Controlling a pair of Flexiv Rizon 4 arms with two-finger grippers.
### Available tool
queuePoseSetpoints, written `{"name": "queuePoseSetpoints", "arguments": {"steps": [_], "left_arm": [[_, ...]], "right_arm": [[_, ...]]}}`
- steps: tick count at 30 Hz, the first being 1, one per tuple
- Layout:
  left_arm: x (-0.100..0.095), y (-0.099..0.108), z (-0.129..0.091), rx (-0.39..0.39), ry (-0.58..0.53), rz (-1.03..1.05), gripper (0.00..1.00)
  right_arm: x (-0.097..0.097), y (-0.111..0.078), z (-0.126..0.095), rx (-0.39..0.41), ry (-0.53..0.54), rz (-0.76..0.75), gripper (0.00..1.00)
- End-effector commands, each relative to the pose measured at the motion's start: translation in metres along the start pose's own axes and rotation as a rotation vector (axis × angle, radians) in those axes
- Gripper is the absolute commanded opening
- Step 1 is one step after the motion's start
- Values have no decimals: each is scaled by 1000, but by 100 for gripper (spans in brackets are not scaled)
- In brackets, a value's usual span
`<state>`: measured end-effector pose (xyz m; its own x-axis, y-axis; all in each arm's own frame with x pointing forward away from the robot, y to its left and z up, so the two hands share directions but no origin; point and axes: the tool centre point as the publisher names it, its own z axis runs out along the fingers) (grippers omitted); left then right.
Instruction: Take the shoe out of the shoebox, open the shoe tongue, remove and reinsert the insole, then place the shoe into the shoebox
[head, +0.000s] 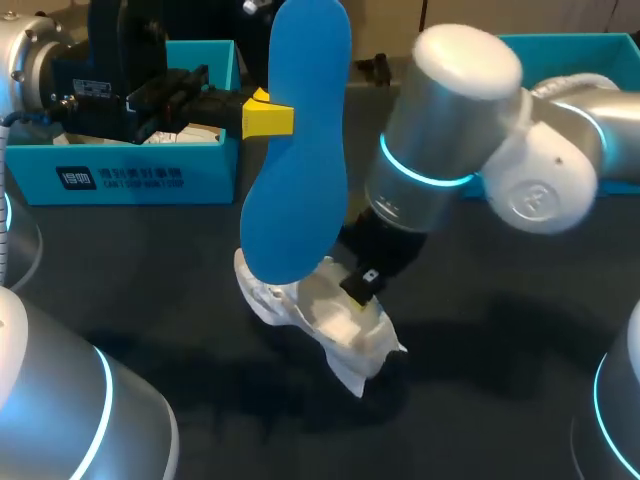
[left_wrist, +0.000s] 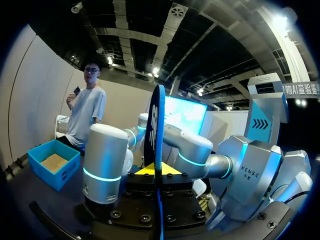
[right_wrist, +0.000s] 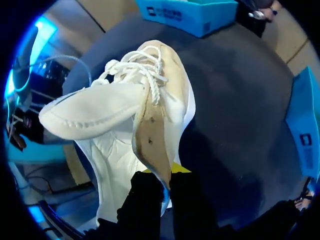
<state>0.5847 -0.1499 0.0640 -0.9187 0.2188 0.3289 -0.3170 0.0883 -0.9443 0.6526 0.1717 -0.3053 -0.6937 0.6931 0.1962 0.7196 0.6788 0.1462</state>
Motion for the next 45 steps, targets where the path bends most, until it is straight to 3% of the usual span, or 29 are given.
{"name": "queuePoseSetpoints", "arguments": {"steps": [1, 12, 21, 26, 45], "left_arm": [[-2, -2, 1, -4, 4, 0, 0], [-2, -2, 1, -4, 4, 0, 0], [-2, -2, 1, -4, 4, 0, 0], [-2, -2, 1, -4, 4, 0, 0], [-2, -2, 1, -4, 4, 0, 0]], "right_arm": [[6, -14, -1, -157, -35, 280, 0], [6, -14, -1, -157, -35, 280, 0], [-2, -13, 22, -182, 32, 545, 0], [-5, -16, 28, -215, 53, 580, 0], [-16, -24, 67, -217, 145, 584, 0]]}}
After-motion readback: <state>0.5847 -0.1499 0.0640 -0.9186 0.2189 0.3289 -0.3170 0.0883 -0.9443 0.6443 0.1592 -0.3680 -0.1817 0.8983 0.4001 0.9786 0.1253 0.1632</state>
